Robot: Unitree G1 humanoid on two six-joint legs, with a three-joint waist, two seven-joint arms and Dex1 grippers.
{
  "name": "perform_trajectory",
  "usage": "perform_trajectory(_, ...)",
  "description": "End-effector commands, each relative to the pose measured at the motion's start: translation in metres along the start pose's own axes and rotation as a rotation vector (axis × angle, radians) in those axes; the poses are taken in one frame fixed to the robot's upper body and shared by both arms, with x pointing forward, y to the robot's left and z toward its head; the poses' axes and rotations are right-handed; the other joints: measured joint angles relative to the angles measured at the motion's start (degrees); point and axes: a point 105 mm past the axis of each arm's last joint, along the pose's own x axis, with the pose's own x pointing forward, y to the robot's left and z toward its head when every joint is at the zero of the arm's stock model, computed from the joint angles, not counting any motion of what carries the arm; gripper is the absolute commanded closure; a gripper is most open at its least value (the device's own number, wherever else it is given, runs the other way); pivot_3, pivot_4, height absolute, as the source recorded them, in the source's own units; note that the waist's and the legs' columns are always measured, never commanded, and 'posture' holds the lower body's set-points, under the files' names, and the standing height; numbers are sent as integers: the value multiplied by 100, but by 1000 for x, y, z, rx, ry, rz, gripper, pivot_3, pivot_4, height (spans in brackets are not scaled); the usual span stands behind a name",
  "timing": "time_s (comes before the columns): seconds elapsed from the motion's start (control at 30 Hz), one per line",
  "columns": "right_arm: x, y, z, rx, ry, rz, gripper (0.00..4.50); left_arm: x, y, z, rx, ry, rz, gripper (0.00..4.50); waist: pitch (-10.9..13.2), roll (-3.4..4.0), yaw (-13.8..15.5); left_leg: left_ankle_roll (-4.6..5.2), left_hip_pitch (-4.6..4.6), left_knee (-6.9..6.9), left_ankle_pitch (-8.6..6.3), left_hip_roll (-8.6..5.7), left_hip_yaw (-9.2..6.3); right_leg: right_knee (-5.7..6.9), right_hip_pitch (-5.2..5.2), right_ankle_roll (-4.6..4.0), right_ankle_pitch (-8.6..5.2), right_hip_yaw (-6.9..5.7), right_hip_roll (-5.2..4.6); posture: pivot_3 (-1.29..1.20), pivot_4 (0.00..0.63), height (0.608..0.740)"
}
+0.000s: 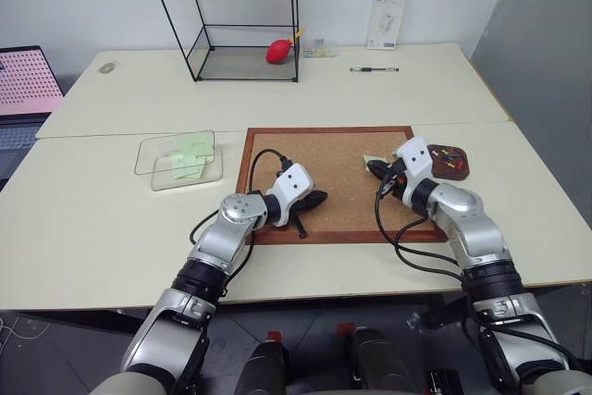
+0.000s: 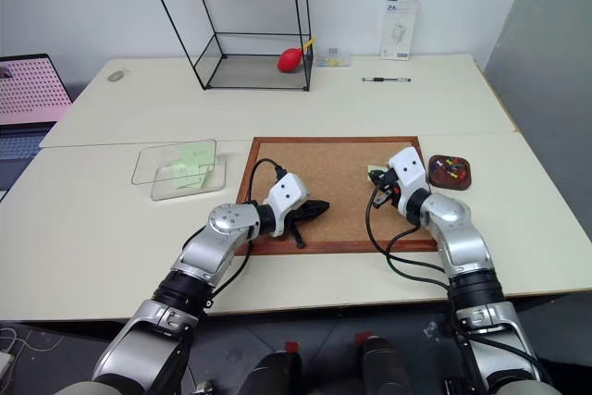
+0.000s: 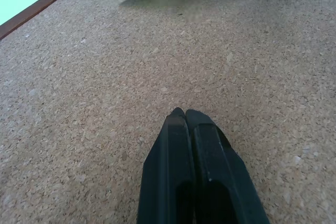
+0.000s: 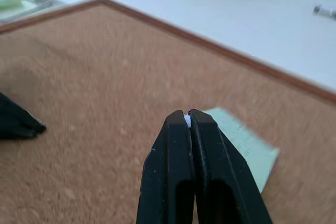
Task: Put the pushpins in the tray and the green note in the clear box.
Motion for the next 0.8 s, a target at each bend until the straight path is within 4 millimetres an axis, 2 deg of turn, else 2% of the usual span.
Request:
perform_trajectory(0.03, -6, 3, 39, -142, -98, 57, 4480, -9, 24, 5, -84, -6, 96, 4500, 2, -2, 10, 0, -2, 0, 0, -3, -3, 1, 0, 1, 0, -2, -1, 0, 150, 740)
perform_trajectory(0.17, -10, 6, 43, -182, -98, 80, 4480, -12, 37, 35, -109, -99, 136, 4500, 7, -10, 18, 0, -7, 2, 0, -3, -5, -2, -2, 1, 1, -4, -2, 0, 150, 740)
perform_trajectory(0.3, -10, 8, 45, -185, -104, 90, 4500, -15, 46, 56, -139, -170, 154, 3705, 13, -18, 75, -1, -26, 0, 0, -7, -10, -10, -13, 1, 0, -8, -6, 0, 150, 740)
perform_trajectory(0.47, -9, 13, 49, -180, -107, 108, 4500, -15, 42, 73, -107, -229, 94, 2806, 13, -18, 107, -1, -31, 0, 0, -19, -8, -18, -13, 2, 0, -6, -19, 0, 150, 740)
perform_trajectory(0.8, -12, 18, 53, -165, -36, 130, 4500, -2, 37, 83, 80, -238, 8, 885, 15, -20, 122, -1, -30, 0, 0, -19, -7, -17, -14, 1, 0, -7, -19, 0, 150, 740)
